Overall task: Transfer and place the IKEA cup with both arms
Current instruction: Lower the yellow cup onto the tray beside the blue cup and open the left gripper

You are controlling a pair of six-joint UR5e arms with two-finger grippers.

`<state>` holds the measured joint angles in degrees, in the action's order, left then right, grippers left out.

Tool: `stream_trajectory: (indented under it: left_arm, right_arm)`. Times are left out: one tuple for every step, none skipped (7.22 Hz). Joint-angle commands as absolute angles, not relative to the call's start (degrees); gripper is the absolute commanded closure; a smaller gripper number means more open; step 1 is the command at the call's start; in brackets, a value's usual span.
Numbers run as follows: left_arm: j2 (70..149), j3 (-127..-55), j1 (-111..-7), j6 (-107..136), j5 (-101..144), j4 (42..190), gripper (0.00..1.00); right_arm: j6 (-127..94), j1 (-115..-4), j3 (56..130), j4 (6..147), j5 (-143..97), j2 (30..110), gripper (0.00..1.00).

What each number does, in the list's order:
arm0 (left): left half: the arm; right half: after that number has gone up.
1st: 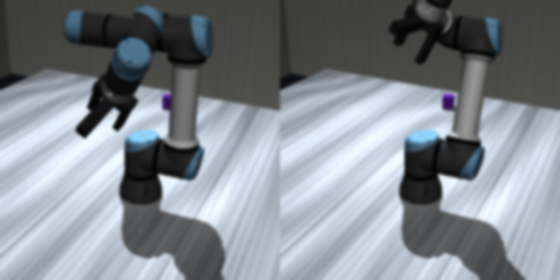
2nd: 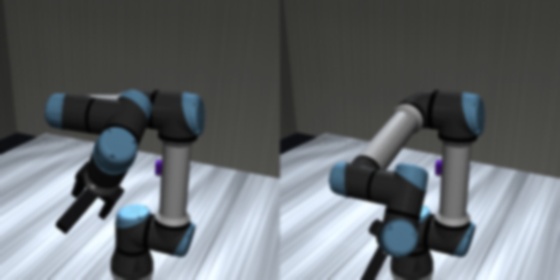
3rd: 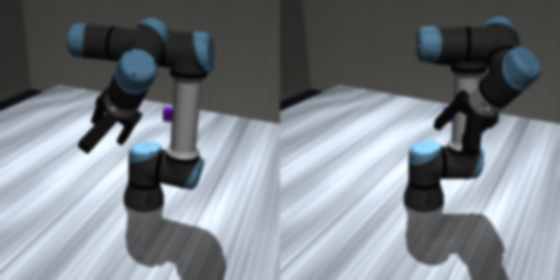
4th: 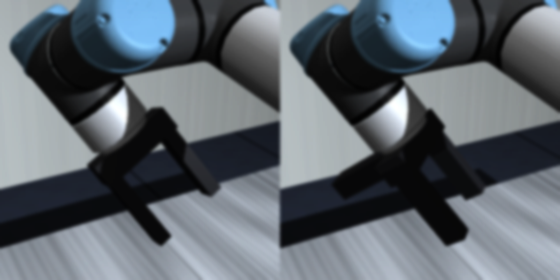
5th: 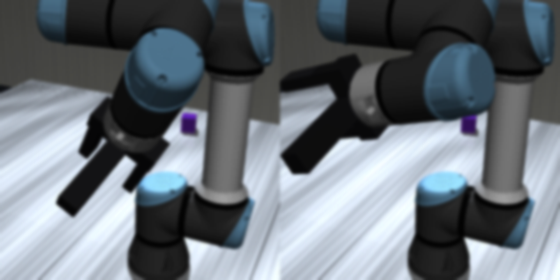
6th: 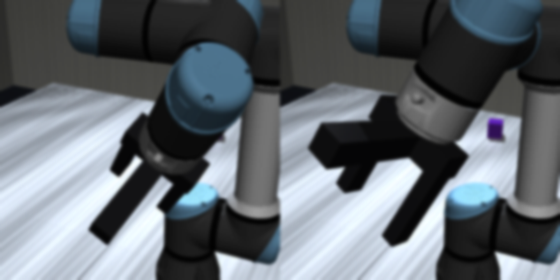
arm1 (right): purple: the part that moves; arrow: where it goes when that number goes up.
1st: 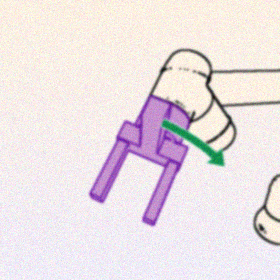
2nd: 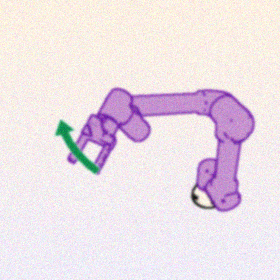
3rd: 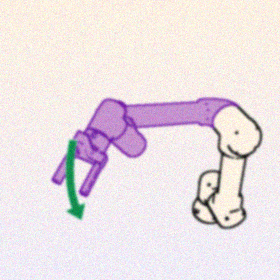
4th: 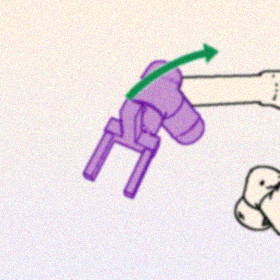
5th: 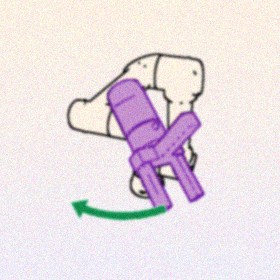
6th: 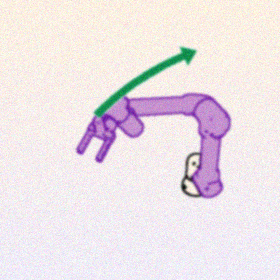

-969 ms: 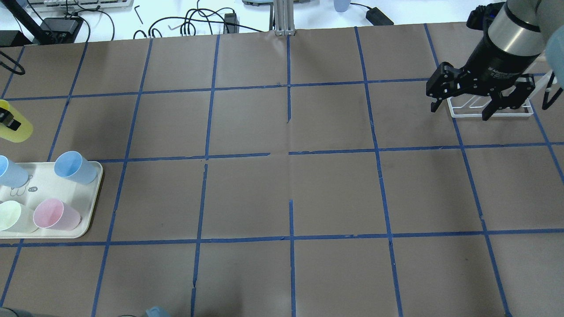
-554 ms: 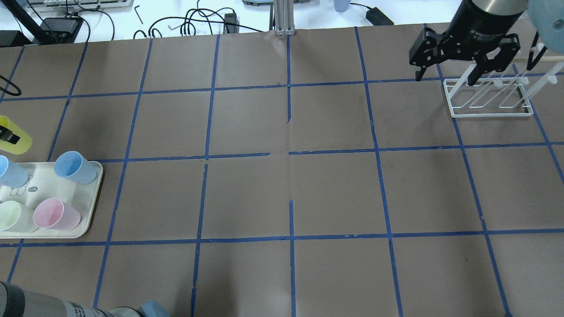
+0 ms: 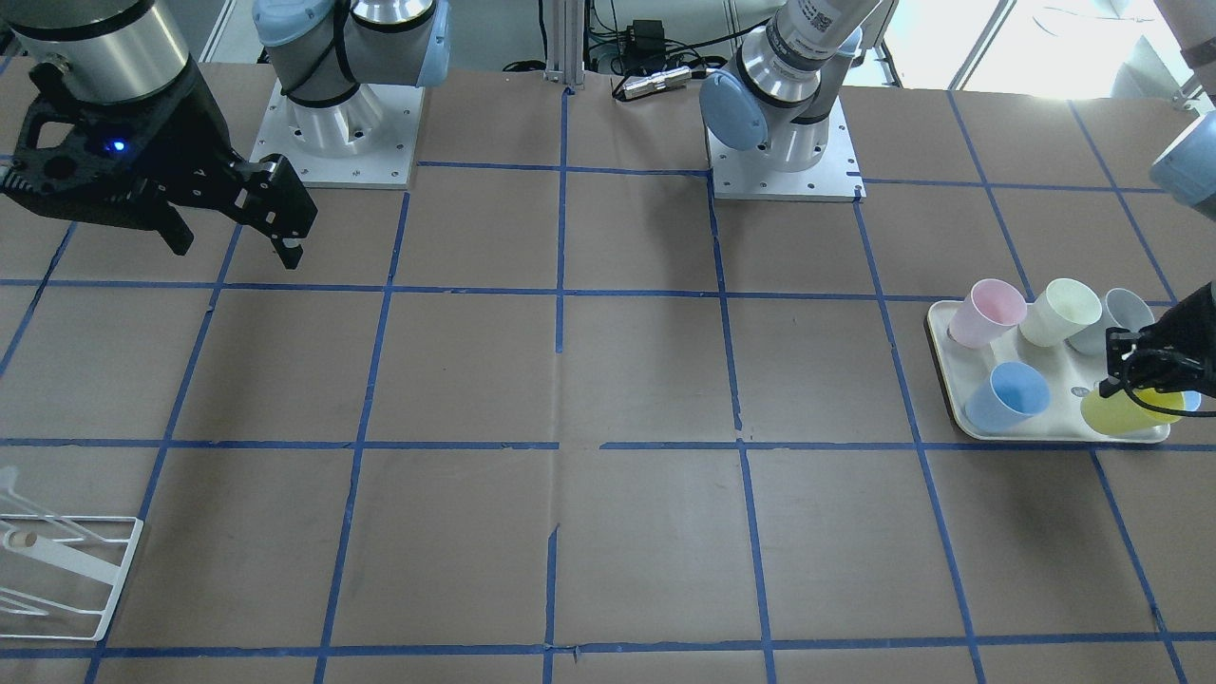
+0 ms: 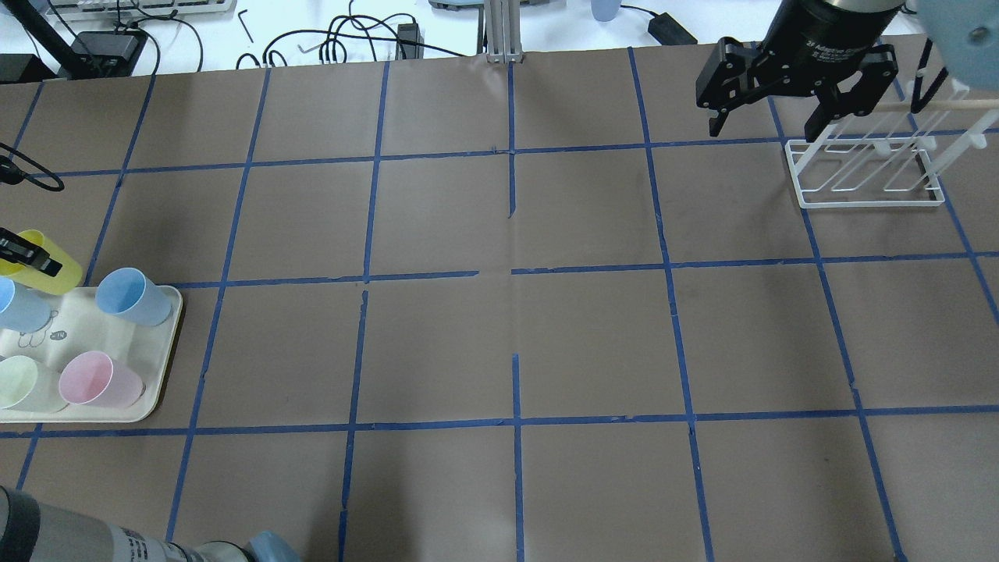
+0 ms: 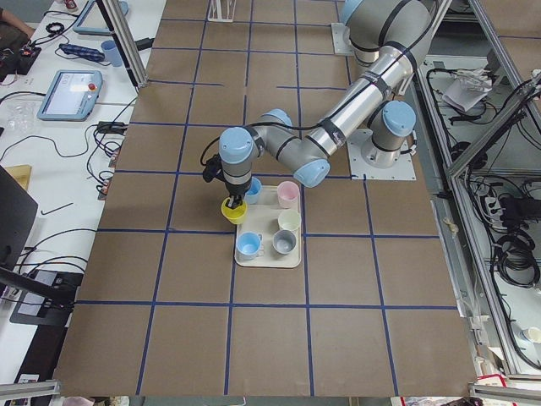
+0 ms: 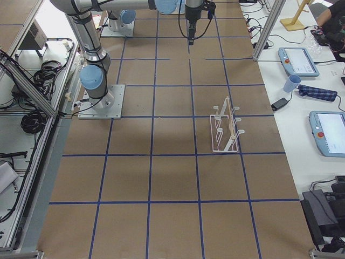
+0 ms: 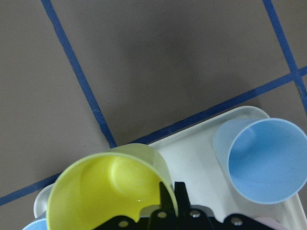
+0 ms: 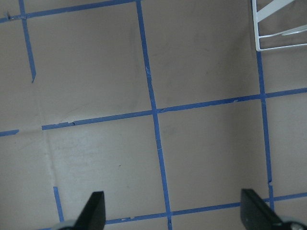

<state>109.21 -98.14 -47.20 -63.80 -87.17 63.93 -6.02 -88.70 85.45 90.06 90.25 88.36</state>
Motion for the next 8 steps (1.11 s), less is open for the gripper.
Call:
stream_trajectory:
  left_arm:
    - [109.1,-101.4,-47.0,-61.8,-87.3,61.2,1.0]
    - [109.1,-101.9,-47.0,-61.8,-87.4,60.8,1.0]
    - [109.2,-102.6,-47.0,-61.8,-87.4,60.7,0.86]
    - [109.1,-103.0,-47.0,-61.8,-87.4,60.7,0.81]
    - [109.2,-103.1,-46.8,-62.0,-87.4,60.6,0.58]
    - [109.2,-102.9,-46.8,-62.1,-87.4,60.2,0.39]
    - [109.2,-102.7,-46.8,-62.1,-87.5,59.9,0.37]
    - [108.3,-101.0,-46.9,-62.2,-89.8,60.5,0.32]
  right_arm:
    - [-5.6,-89.1,85.9,90.1,90.0,89.5,0.0]
    - [-5.1,-89.1,86.1,90.0,90.0,90.4,0.0]
    - [-5.1,-89.1,86.7,89.4,89.9,91.9,0.0]
    - [-5.2,-89.1,86.7,89.3,89.9,91.9,0.0]
    - [-5.2,-89.1,86.7,89.3,89.8,91.9,0.0]
    - [-5.2,-89.1,86.7,89.3,89.8,91.9,0.0]
    - [-5.2,-89.1,86.7,89.7,89.8,91.8,0.0]
    - [-5.3,-89.1,85.7,90.3,89.7,91.2,0.0]
